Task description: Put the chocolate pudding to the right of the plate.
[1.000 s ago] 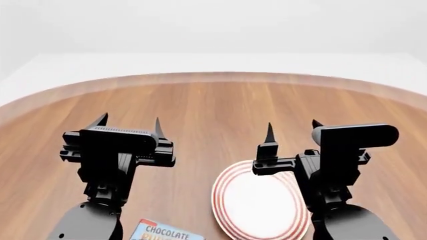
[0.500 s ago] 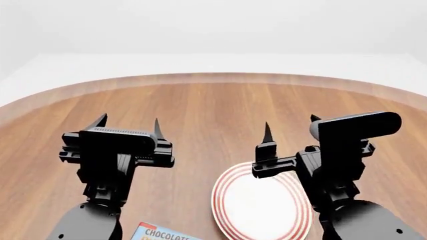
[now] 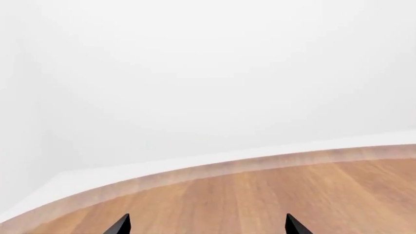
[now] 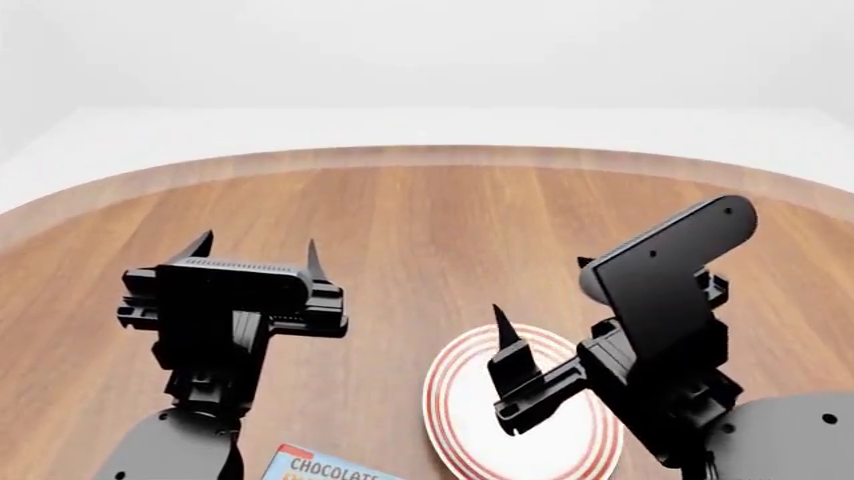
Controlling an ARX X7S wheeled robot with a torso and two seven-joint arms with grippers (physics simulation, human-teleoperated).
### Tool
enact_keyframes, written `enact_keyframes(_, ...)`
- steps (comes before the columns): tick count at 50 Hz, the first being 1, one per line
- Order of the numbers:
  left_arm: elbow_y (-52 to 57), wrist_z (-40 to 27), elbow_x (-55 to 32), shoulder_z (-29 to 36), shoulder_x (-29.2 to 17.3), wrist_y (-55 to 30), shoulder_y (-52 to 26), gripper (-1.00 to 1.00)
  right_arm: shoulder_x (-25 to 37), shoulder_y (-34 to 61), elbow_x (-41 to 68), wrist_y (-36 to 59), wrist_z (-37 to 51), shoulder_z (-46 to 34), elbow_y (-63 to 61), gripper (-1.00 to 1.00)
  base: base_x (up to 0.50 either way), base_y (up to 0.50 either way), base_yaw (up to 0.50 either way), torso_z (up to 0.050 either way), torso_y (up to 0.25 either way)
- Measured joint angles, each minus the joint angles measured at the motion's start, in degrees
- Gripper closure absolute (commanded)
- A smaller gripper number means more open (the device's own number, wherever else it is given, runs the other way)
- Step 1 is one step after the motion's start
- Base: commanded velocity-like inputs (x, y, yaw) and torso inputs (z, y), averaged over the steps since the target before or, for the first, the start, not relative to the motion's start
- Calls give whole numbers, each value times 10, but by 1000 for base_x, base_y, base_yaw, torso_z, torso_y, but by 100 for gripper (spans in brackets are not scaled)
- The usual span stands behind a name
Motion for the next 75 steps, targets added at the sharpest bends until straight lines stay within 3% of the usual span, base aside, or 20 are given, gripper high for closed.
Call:
enact_keyframes(10, 0, -3, -3, -1, -3, 0, -1, -100, 21, 44, 90, 12, -7, -30, 26, -100, 0, 0, 0, 0, 0)
enact_keyframes(28, -3, -9, -8, 0, -7, 1, -3, -100, 33, 95, 190, 48, -100, -47, 95, -100, 0, 0, 0, 0, 0)
enact_keyframes(54, -3, -17, -14, 3, -12, 0, -6, -100, -11, 92, 176, 100, -187, -87, 140, -100, 0, 0, 0, 0, 0)
enact_keyframes(75, -10, -23, -18, 10, -14, 4, -8, -100, -94, 99, 70, 153, -267, -144, 203, -100, 0, 0, 0, 0, 0)
